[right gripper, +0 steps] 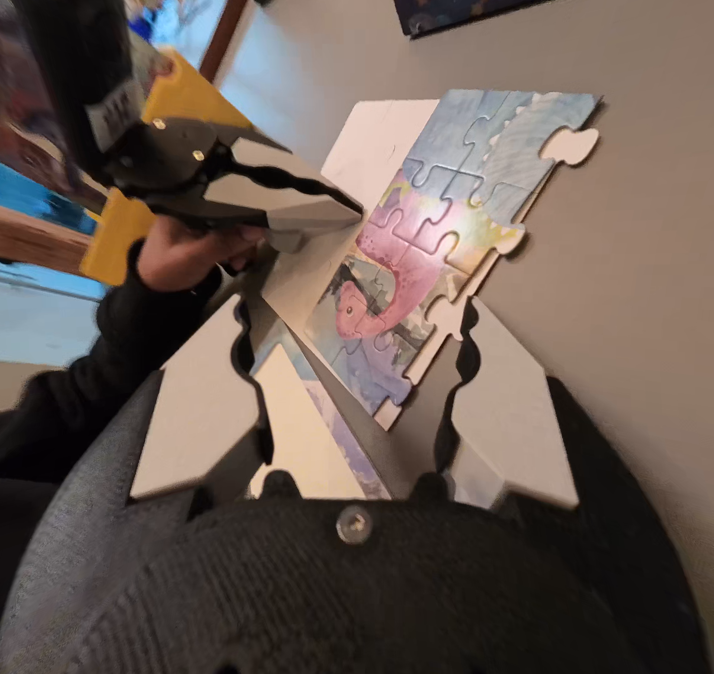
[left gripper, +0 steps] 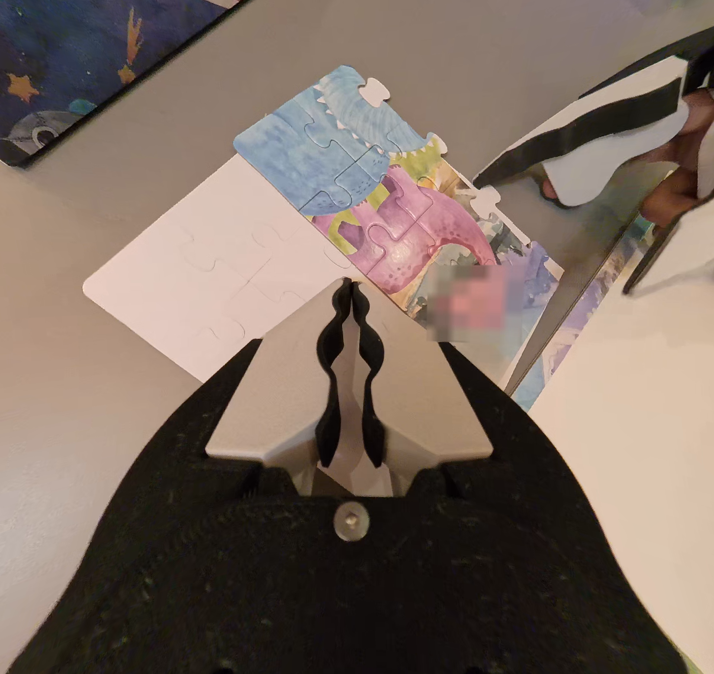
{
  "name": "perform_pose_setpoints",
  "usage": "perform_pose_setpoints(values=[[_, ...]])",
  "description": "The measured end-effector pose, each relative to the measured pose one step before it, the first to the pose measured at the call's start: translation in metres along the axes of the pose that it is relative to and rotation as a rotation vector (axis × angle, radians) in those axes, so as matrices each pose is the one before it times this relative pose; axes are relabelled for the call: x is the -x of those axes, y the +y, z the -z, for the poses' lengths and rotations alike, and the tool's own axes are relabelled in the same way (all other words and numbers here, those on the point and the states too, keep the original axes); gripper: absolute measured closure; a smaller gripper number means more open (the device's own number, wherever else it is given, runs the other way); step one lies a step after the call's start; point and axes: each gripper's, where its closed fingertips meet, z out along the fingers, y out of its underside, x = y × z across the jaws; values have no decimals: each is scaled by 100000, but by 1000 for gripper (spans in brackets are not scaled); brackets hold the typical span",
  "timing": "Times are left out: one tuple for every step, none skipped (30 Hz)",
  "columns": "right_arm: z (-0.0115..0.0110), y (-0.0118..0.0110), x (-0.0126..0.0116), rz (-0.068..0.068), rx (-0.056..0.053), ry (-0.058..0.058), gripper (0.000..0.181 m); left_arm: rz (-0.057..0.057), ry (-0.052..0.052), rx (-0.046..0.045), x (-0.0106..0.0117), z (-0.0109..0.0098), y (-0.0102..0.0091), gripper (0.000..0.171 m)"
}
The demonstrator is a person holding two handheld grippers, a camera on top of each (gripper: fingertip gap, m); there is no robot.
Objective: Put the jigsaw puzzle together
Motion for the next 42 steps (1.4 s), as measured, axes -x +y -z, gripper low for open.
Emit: perform_pose_setpoints(values=[[260, -329, 64, -5315, -2488, -4210, 73, 249, 294, -62, 8, -1, -3, 171], [302, -375, 128, -5354, -2582, -4605, 72, 330, 385, -100, -5, 3, -4, 171], [316, -397, 172, -4878, -2501, -4572, 72, 411, 423, -108, -5, -6, -4, 171], [290, -317, 139, -3684, -1899, -3827, 72, 424, 399, -119, 3, 1, -1, 171], [205, -202, 85, -2675, -1231, -2802, 73, 314, 333, -103, -5, 6, 1, 171], [123, -127, 72, -1834, -796, -2083, 72, 253, 256, -74, 0, -6, -5, 171], [46, -3, -3, -869, -69, -956, 72, 168, 177, -78, -7, -2, -6, 171], [-14, 36, 20, -314, 153, -461, 72, 61, 41, -70, 11, 0, 1, 171], [-11, -32, 241, -454, -148, -1281, 71, -30, -501, -160, 82, 24, -21, 171], [15, -119, 473, -1015, -569, -2606, 72, -220, -1057, -197, 180, 43, -24, 171], [49, -209, 665, -1405, -766, -3884, 72, -246, -1353, -153, 242, 79, -23, 171], [41, -283, 712, -1736, -1032, -4308, 73, -52, -1065, -152, 230, 71, -16, 171], [38, -383, 580, -1390, -1400, -3448, 76, 267, -317, -243, 146, 49, -16, 171], [-6, -305, 363, -514, -770, -1884, 79, 694, 453, -309, 20, -6, -8, 171], [-89, -215, 148, 462, -208, -501, 79, 584, 324, -296, 21, -2, -24, 171], [-153, -209, 173, 942, -269, -545, 80, 50, -49, -199, 52, 0, -20, 171], [-355, -34, 666, -428, 453, -4083, 87, -166, 483, -51, -64, -45, -1, 171], [-626, 183, 719, -2231, 1432, -4679, 86, 538, 2207, -58, -345, -128, 11, 171], [-797, 317, 357, -458, 2209, -2174, 85, 1061, 2873, -114, -473, -187, 4, 171], [-858, 330, 14, 1654, 2401, 692, 84, 689, 2133, 254, -376, -134, 31, 171], [-828, 320, -33, 2054, 2524, 1274, 84, -262, 847, 529, -177, -58, 51, 171], [-643, 232, 41, 1983, 2312, 1253, 84, -464, -54, 30, -14, 0, 1, 171], [-373, 97, -96, 2801, 1629, 2426, 84, 31, 229, 8, -5, 5, 5, 171], [-83, 29, -376, 3605, 1249, 4508, 84, 519, 519, 63, -5, 16, 9, 171], [198, 46, -770, 4408, 1390, 6895, 85, 779, 652, 56, -5, 20, 6, 171], [426, 117, -1181, 5356, 1482, 9259, 85, 828, 636, 30, -6, 19, 1, 171], [599, 268, -1458, 5514, 1582, 10601, 85, 636, 459, 24, 1, 0, -2, 171], [637, 489, -1431, 4781, 1926, 9819, 85, 303, 188, 21, -3, 4, -6, 171], [563, 696, -1288, 3682, 2192, 8578, 84, 3, -76, -25, 3, 0, 3, 171], [419, 753, -981, 2573, 1830, 6657, 83, -145, -259, -25, 5, 1, -7, 171], [229, 742, -528, 1645, 1541, 4107, 82, -84, -308, -5, 4, -3, 8, 171], [39, 677, -169, 1110, 1302, 2388, 80, 7, -168, -24, -1, 0, -2, 171], [-141, 547, 39, 1091, 955, 1652, 78, 172, 19, -6, 2, -1, 4, 171], [-253, 401, 189, 1418, 643, 1263, 77, 321, 183, -21, 1, -6, -5, 171], [-233, 82, 290, 1925, -523, 1219, 77, 359, 252, -38, -7, 1, -3, 171], [-259, 86, 415, 1209, 288, 356, 74, 230, 167, -12, -2, 3, -5, 171], [-295, 22, 673, -4, 277, -1747, 73, 33, -1, -7, 3, 7, 3, 171], [-226, -162, 544, -1197, -748, -1486, 66, -17, -184, -39, 3, -1, -4, 171], [-135, -144, 267, -1170, -296, -821, 59, 187, -397, -227, 42, 10, -6, 171], [5, -153, 94, -1680, -313, -1133, 57, 146, -289, -180, 41, 16, -19, 171], [131, -308, 57, -3882, -1598, -2496, 56, -9, -225, -28, 25, 14, 0, 171], [251, -433, 10, -5776, -2509, -3765, 57, -166, -199, -77, 33, 10, -7, 171]])
